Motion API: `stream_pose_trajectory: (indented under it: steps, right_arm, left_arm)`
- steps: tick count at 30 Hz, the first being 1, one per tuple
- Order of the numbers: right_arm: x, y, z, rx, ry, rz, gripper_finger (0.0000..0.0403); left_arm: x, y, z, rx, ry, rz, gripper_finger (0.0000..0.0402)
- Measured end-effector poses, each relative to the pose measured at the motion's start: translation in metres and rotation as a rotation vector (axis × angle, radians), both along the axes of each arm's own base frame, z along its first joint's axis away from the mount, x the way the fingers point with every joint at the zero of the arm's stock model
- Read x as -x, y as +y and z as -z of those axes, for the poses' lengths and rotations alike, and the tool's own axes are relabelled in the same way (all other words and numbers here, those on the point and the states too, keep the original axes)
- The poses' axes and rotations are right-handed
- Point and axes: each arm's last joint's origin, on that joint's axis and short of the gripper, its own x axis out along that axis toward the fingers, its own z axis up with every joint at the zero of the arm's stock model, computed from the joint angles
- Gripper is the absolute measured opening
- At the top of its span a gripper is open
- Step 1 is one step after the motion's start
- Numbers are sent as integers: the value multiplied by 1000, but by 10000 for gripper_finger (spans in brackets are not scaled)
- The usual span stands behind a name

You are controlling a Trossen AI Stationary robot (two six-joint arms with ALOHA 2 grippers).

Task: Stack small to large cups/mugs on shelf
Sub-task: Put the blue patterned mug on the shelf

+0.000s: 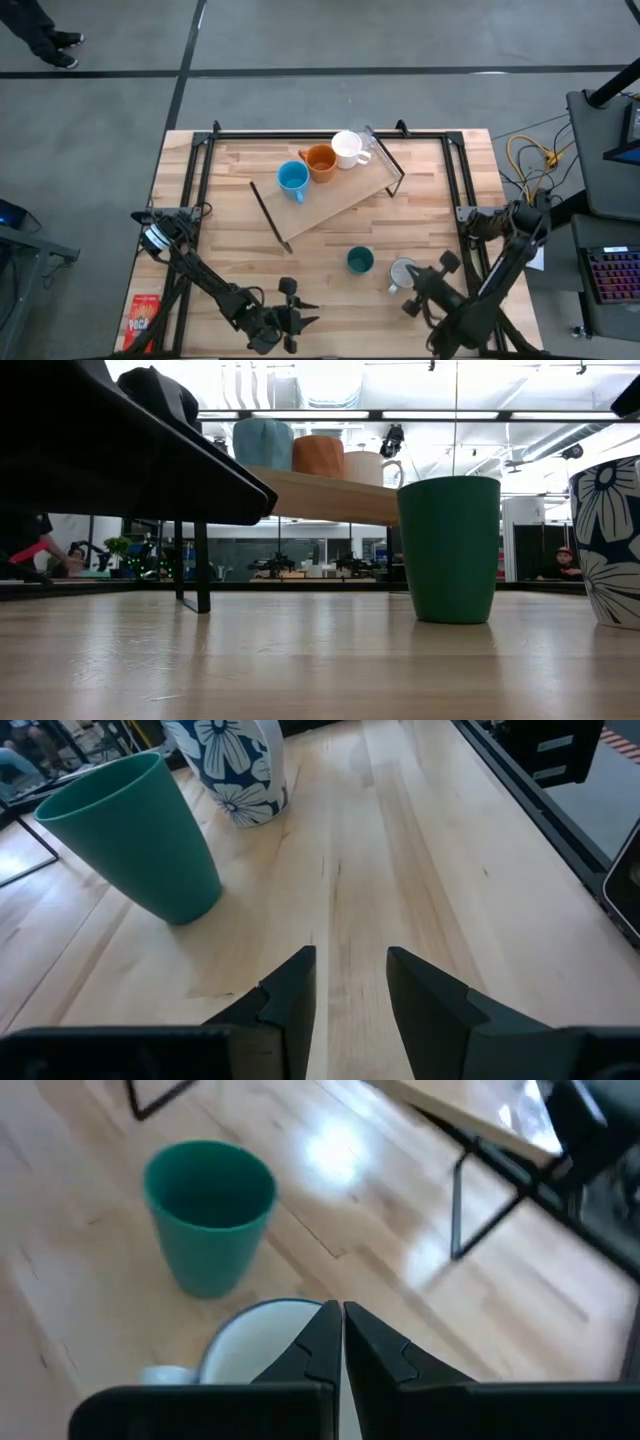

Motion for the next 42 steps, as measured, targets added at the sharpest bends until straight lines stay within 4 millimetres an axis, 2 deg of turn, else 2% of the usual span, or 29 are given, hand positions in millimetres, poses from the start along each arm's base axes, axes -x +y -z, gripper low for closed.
stream_pose_trajectory:
  steps: [4, 9, 12, 20, 26, 32, 42]
  right_arm:
    - [15, -17, -12, -131, 59, 97, 8]
    - [34, -34, -12, -242, 206, 215, 8]
    - [44, -41, -6, -276, 296, 277, 8]
    - [59, -64, 18, -205, 331, 349, 8]
    - [62, -72, 40, -211, 319, 357, 8]
    - [63, -77, 53, -221, 306, 368, 8]
    - [46, -95, 59, -224, 287, 461, 8]
  left_arm:
    - [0, 0, 0, 0, 2, 2, 111]
    - [0, 0, 1, 7, 9, 18, 111]
    - [1, 0, 1, 7, 10, 19, 111]
    - [0, 0, 1, 13, 15, 30, 111]
    - [0, -1, 0, 18, 16, 37, 111]
    - [0, -1, 0, 18, 16, 38, 111]
    - [0, -1, 0, 19, 18, 41, 111]
